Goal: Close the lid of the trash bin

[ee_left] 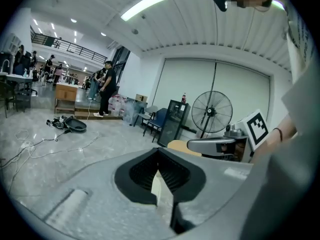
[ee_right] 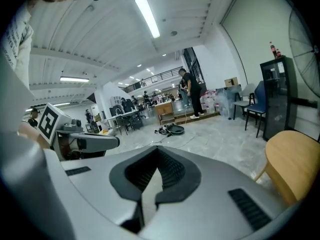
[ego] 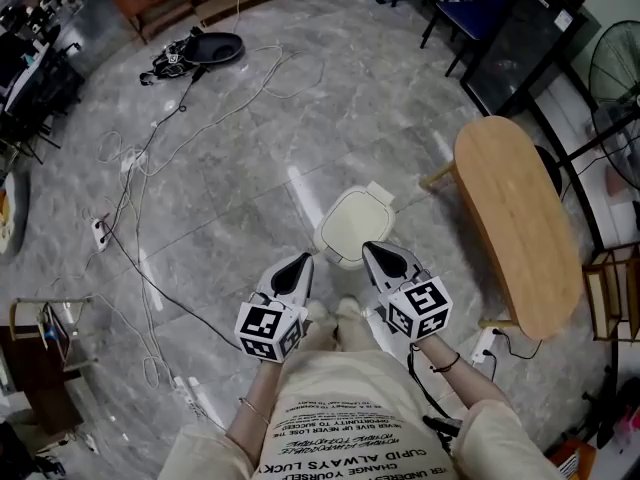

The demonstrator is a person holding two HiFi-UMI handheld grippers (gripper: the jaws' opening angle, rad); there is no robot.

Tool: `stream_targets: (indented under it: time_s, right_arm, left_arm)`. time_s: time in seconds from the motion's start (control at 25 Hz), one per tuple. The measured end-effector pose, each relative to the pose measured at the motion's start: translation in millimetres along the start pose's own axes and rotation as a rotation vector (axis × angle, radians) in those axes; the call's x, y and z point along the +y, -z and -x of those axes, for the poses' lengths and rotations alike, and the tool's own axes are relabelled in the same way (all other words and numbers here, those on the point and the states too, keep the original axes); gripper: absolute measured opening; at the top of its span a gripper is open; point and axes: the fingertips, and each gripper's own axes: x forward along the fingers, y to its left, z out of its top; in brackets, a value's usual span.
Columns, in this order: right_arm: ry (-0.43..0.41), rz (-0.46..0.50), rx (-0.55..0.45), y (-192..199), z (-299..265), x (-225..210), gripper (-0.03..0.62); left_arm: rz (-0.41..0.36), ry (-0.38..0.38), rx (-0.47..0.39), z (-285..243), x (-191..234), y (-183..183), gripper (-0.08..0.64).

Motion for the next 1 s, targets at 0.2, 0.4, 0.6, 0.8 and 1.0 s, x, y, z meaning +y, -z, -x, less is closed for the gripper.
stream_targets:
  time_s: [0.2, 0.4, 0.6, 0.8, 1.0]
  right_arm:
    - [0.002, 0.015, -0.104, -36.2, 14.2, 2.2, 0.005]
    - [0.031, 0.019, -0.210, -74.0, 32.0, -0.1, 0.005]
    - [0.037, 0.014, -0.274, -101.3, 39.0, -3.1, 0.005]
    - [0.033, 0.033, -0.317, -118.0, 44.8, -2.0, 0.005]
    - [0.041, 0.033, -0.354, -129.6, 53.8, -3.5, 0.005]
  left_arm:
    - [-0.058, -0.014, -0.061, 12.3, -1.4, -27.9, 0.023]
    - [-0.080, -0.035, -0.123, 24.2, -3.1, -53.5, 0.023]
    - [-0.105, -0.054, -0.177, 35.0, 3.1, -75.3, 0.023]
    - [-0.130, -0.119, -0.246, 46.8, 17.5, -99.1, 0.023]
    - [-0.141, -0.162, -0.303, 62.2, 29.7, -117.6, 0.023]
